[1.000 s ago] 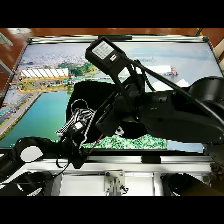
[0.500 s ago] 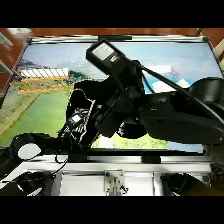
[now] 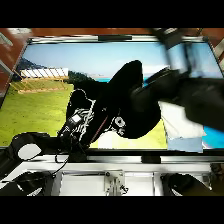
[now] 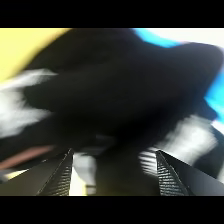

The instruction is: Fold the shirts.

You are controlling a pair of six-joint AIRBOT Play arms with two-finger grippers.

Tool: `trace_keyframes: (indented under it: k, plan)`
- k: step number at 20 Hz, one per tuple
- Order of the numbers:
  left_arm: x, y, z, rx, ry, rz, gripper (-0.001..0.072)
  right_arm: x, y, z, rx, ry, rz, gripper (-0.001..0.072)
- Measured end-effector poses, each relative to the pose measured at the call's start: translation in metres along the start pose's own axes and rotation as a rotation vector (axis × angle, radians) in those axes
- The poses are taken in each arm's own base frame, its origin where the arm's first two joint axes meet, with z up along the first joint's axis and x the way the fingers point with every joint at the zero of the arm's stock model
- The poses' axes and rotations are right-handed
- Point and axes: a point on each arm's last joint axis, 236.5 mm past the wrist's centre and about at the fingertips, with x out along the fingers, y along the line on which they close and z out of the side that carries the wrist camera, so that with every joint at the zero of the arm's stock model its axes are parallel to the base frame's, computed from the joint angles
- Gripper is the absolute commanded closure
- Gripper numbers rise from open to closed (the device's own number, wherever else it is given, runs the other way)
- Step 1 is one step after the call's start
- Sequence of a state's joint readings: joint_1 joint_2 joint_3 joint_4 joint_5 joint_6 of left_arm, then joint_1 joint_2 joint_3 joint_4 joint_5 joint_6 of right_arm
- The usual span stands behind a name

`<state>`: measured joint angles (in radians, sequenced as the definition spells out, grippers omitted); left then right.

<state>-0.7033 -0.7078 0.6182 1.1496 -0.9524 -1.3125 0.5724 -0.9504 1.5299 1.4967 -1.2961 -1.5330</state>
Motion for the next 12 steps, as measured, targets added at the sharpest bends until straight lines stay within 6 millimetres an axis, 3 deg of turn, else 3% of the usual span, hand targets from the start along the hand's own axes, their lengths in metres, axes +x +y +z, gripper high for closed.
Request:
trace_keyframes:
  k: [4,6,8,12]
  plan:
    - [-0.004,0.007,-0.010,0.081,0.056,0.034,0.0655,-0.003,-0.126,-0.044,0.058,0.162,-0.231,0.0099]
    - [-0.008,0.018,-0.018,0.134,0.105,0.077,0.0655,-0.002,-0.157,-0.066,-0.085,0.262,-0.237,0.0099]
    - [-0.012,0.028,-0.025,0.181,0.144,0.119,0.0655,0.007,-0.160,-0.077,-0.278,0.317,-0.153,0.0099]
    - [-0.015,0.045,-0.032,0.258,0.199,0.179,0.0655,0.043,-0.121,-0.072,-0.670,0.286,0.094,0.0099]
